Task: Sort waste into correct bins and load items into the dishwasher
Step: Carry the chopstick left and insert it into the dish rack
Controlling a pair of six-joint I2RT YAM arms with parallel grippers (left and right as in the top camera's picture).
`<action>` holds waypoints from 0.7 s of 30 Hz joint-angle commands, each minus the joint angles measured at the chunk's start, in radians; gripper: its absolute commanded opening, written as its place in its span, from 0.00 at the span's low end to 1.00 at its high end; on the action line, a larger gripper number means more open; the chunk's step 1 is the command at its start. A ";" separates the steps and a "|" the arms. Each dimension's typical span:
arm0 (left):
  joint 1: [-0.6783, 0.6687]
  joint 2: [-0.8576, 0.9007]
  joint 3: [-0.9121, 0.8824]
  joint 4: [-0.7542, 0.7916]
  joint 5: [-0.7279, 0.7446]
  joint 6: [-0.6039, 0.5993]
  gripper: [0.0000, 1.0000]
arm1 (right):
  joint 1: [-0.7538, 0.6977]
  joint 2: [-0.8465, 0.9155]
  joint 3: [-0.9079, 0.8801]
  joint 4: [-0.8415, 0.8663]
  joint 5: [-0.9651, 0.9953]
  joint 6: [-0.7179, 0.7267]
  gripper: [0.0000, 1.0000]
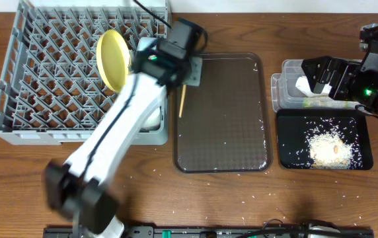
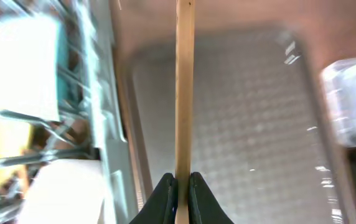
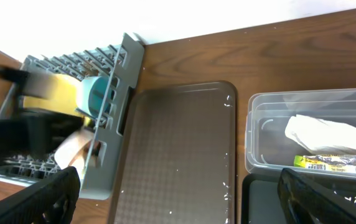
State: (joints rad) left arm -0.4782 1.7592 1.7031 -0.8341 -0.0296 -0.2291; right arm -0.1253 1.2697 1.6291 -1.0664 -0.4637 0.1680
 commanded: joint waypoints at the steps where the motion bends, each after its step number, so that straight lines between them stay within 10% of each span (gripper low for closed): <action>1: 0.034 -0.062 0.005 -0.042 -0.038 0.041 0.07 | -0.012 0.000 0.013 -0.001 -0.008 0.003 0.99; 19: 0.333 0.109 0.002 -0.005 -0.219 0.334 0.08 | -0.012 0.000 0.013 -0.001 -0.008 0.003 0.99; 21: 0.338 0.134 0.002 -0.005 -0.219 0.334 0.24 | -0.012 0.000 0.013 -0.001 -0.008 0.003 0.99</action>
State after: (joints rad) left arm -0.1509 1.8553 1.7123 -0.8398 -0.2356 0.0731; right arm -0.1253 1.2697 1.6291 -1.0660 -0.4637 0.1680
